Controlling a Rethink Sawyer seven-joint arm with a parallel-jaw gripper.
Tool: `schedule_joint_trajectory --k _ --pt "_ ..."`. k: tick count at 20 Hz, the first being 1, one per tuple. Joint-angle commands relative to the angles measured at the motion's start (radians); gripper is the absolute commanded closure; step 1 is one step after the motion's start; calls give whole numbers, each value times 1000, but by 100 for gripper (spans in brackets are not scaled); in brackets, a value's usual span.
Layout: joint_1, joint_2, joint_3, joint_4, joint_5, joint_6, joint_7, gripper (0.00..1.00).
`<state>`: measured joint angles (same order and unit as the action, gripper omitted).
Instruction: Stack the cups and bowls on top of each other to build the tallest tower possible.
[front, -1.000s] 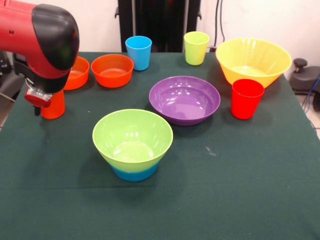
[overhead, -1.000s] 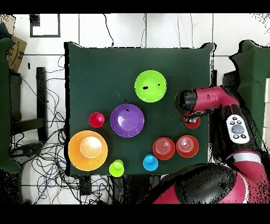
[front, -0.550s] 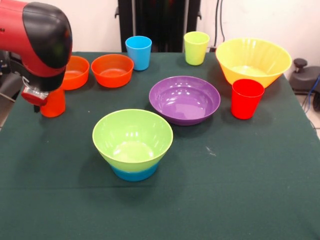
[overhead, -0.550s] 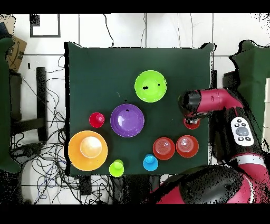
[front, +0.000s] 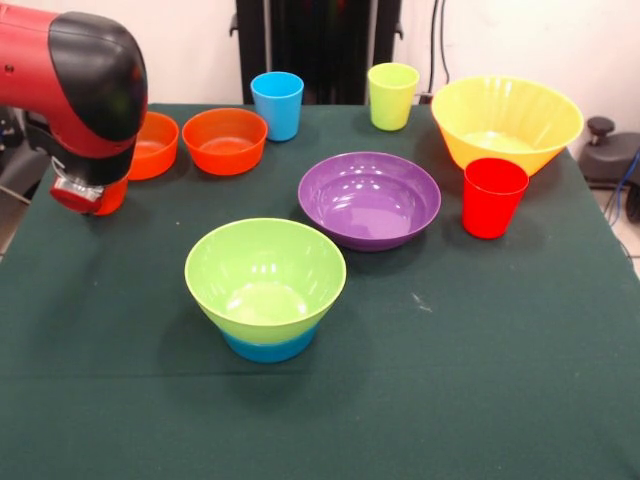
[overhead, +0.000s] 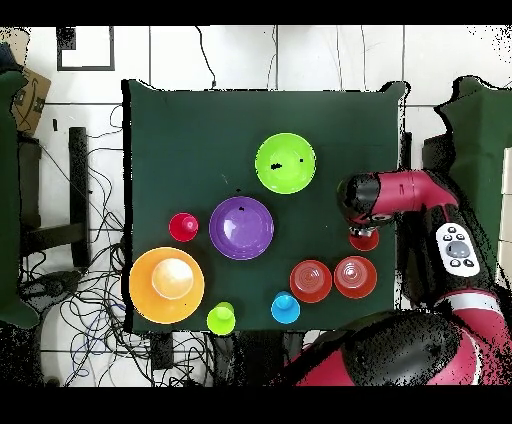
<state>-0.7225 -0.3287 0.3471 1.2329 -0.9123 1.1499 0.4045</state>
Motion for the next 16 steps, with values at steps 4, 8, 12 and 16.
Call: schedule_joint_trajectory --k 4,8,12,16 --pt "7 9 54 55 4 -8 -207 100" --pt "-12 -34 87 91 45 -49 -182 100" --pt "-42 -112 137 135 124 -84 -138 100" --pt "-67 -163 181 171 189 -125 -69 100"
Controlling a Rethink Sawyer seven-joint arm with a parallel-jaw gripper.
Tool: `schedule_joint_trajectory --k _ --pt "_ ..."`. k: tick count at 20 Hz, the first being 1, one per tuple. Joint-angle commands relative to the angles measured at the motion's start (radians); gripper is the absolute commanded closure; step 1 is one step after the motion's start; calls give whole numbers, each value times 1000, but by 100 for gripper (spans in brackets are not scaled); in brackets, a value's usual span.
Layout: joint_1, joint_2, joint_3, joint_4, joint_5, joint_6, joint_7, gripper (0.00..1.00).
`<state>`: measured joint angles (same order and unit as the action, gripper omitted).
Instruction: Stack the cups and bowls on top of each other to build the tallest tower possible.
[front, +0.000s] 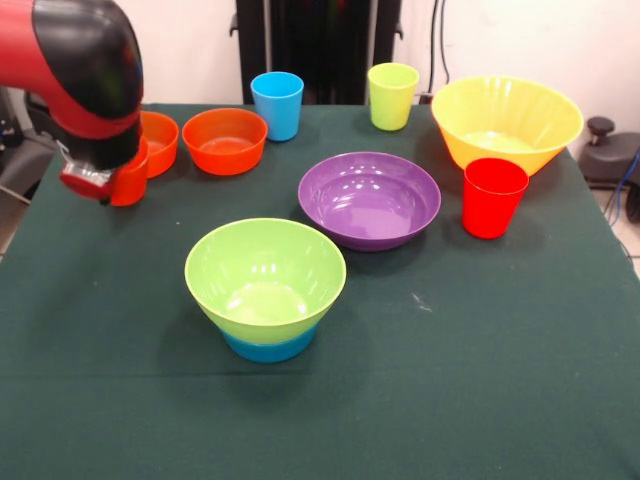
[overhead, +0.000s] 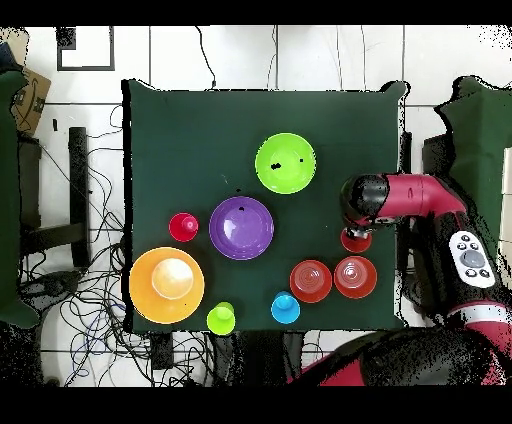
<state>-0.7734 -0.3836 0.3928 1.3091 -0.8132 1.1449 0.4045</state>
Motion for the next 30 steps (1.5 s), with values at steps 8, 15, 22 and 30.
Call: schedule_joint_trajectory --k 8,15,22,30 --pt "-25 -156 158 133 141 -148 -39 100" --pt "-34 -206 175 137 191 -140 -42 100" --pt "-20 -271 161 202 227 -145 35 100" --pt "11 -310 153 293 304 -210 165 100"
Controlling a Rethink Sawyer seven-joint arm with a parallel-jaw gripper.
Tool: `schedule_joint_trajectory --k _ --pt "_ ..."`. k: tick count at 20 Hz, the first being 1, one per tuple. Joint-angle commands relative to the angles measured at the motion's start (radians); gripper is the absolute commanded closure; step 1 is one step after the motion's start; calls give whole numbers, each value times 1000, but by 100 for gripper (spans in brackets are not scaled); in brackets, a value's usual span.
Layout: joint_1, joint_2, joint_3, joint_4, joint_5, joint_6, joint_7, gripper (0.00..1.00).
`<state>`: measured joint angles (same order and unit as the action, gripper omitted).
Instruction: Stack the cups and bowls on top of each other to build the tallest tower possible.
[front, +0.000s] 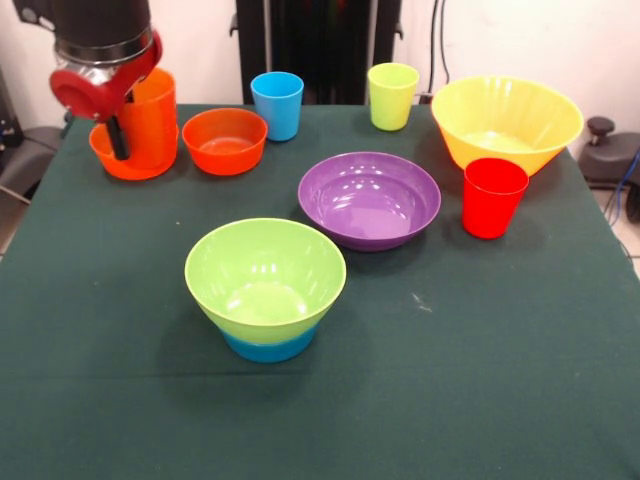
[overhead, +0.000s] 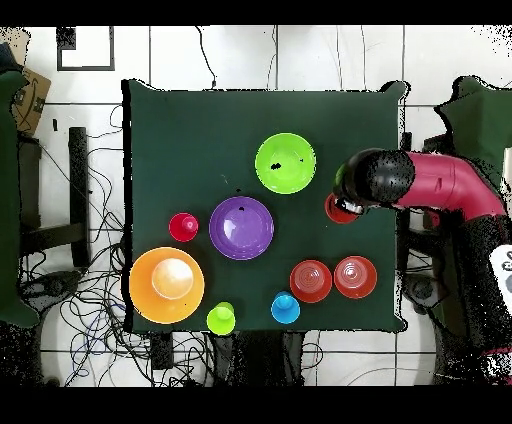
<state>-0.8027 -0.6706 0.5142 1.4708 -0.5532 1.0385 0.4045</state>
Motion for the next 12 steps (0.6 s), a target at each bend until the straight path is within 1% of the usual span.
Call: schedule_joint_trajectory --k 1,5,7,12 --pt "45 -27 28 144 52 -117 181 100" --pt "67 -29 3 177 66 -165 227 100" --pt "89 -30 -8 190 75 -188 258 100" --pt "113 -8 -32 190 77 -262 284 100"
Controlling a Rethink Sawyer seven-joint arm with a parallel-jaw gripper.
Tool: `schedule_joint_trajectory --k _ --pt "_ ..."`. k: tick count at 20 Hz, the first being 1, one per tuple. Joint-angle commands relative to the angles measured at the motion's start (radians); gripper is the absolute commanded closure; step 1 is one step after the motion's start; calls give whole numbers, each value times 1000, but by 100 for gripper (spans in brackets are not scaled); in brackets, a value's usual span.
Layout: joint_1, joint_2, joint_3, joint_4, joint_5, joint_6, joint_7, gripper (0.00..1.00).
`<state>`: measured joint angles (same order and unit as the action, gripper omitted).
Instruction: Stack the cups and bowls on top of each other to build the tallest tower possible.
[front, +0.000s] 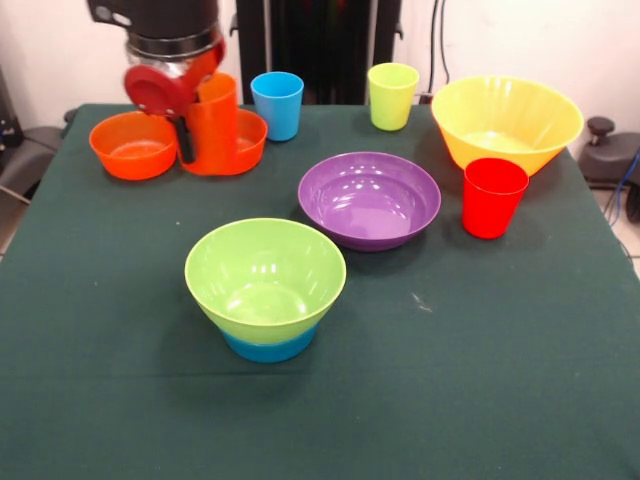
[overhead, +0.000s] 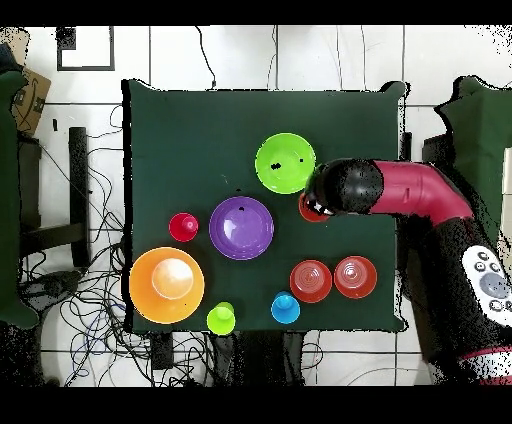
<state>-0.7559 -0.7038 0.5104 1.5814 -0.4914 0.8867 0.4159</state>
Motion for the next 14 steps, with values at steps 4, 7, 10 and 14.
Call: schedule_joint_trajectory --k 4,7,10,14 --pt "62 21 -34 81 28 -133 267 100" --pt "65 17 -38 95 39 -147 280 100" --pt "79 17 -52 111 38 -182 305 100" --pt "99 6 -68 115 38 -196 318 100"
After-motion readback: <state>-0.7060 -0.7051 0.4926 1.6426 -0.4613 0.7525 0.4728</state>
